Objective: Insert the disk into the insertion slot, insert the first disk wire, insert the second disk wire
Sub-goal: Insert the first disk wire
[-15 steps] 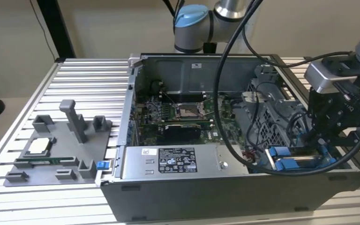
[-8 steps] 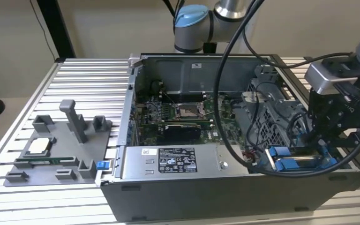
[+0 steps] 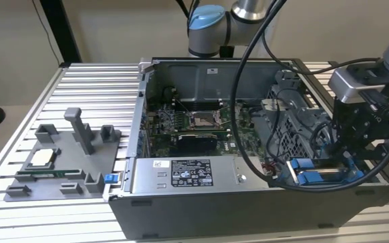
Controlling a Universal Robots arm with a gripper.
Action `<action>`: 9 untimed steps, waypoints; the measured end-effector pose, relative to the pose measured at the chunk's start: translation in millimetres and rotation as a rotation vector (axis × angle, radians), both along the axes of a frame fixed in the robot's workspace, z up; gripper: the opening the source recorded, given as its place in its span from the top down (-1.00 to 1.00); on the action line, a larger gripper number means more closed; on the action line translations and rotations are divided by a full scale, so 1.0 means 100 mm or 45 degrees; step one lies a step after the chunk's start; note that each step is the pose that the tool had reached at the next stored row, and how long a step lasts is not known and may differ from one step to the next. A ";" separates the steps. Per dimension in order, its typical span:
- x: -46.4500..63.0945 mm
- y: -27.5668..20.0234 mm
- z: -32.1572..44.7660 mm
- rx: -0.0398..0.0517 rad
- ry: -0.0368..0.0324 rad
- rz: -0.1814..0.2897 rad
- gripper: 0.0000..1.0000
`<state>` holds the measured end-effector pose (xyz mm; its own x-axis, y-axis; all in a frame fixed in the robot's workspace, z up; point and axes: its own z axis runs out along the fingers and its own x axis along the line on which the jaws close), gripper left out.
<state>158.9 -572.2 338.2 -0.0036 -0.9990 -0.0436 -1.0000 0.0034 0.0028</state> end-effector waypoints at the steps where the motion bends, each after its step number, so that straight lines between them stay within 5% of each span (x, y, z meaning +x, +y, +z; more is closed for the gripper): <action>1: 0.00 0.000 -0.001 0.000 0.0000 0.000 1.00; 9: 0.00 0.009 0.000 0.001 0.0015 -0.001 1.00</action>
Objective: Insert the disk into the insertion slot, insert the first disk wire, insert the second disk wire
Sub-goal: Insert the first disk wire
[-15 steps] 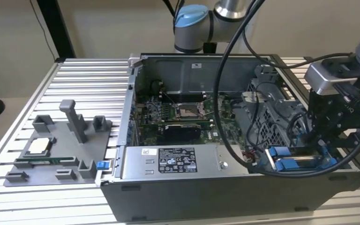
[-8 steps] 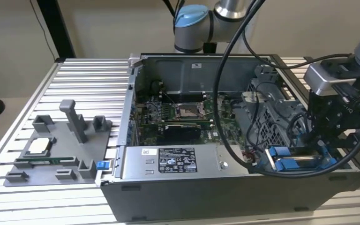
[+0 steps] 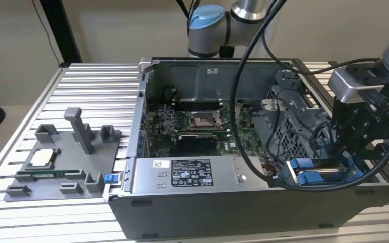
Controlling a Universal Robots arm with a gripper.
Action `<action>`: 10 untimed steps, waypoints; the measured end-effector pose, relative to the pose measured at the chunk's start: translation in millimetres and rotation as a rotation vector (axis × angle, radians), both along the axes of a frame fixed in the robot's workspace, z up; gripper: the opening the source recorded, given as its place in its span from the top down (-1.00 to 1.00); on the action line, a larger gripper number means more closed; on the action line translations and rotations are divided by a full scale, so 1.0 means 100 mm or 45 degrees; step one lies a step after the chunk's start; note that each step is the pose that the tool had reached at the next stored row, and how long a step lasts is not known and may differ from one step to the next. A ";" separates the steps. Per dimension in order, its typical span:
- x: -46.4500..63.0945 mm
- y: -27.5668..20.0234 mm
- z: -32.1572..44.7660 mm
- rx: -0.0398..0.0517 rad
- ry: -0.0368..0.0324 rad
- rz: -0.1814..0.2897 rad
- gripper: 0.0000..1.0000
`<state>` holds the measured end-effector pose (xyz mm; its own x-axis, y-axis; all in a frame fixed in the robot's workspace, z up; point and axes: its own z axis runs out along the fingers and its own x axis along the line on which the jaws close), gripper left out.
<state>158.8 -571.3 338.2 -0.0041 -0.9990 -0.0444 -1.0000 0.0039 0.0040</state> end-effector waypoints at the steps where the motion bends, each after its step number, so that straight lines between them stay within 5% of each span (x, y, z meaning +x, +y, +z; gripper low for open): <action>1: 0.00 0.004 0.001 0.000 -0.0001 0.000 1.00; 10: 0.00 0.011 -0.034 0.000 -0.0001 0.000 1.00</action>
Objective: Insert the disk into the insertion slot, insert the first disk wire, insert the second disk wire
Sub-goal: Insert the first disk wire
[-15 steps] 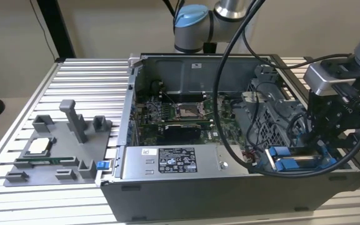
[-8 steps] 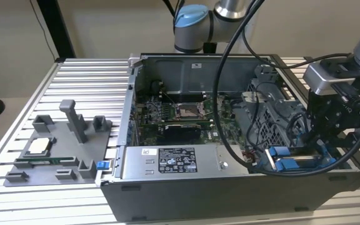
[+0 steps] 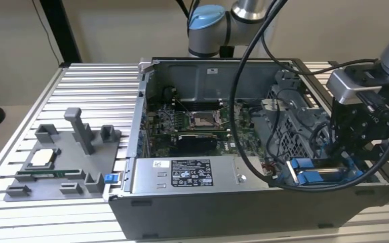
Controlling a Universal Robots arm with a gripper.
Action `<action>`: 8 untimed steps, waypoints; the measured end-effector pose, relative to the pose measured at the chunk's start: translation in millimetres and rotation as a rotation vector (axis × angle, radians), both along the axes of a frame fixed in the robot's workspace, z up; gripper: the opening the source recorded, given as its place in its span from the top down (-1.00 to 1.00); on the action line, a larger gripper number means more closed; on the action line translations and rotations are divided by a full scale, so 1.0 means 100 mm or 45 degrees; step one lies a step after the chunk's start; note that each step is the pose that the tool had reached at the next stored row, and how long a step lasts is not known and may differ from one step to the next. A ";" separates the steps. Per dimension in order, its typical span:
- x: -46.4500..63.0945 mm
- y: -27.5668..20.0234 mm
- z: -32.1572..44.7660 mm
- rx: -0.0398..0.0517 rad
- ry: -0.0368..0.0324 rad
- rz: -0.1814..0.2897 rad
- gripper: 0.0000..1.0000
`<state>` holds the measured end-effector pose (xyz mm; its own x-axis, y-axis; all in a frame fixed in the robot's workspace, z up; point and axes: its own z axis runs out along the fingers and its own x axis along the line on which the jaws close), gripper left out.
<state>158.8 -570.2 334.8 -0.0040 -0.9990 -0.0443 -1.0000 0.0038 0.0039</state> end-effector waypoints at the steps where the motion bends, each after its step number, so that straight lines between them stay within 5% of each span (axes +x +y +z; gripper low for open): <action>1: 0.00 0.000 -0.014 -0.001 -0.0002 0.000 1.00; 8: 0.00 0.001 -0.076 0.003 0.0001 0.000 1.00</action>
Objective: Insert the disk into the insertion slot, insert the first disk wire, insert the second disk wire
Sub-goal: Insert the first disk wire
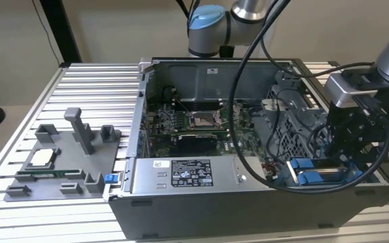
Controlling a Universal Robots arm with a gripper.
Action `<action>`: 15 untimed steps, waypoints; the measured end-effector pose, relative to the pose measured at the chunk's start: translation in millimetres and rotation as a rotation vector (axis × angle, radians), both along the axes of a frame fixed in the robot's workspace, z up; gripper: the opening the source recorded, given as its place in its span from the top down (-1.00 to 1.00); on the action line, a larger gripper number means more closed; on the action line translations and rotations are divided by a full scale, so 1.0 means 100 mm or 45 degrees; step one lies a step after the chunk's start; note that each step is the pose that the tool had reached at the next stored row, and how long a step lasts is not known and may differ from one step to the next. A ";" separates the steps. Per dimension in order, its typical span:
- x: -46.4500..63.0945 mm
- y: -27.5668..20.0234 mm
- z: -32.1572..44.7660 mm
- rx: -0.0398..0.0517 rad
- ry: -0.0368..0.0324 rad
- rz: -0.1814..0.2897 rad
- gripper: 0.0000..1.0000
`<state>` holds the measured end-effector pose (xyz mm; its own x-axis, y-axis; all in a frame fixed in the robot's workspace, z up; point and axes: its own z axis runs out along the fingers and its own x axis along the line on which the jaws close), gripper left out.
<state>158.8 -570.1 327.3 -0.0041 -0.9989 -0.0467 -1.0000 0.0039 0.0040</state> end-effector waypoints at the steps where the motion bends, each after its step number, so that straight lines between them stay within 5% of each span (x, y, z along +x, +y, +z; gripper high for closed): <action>1: 0.00 -0.002 0.003 -0.001 0.0000 0.000 1.00; 15: 0.00 -0.002 0.602 -0.003 0.0030 0.000 1.00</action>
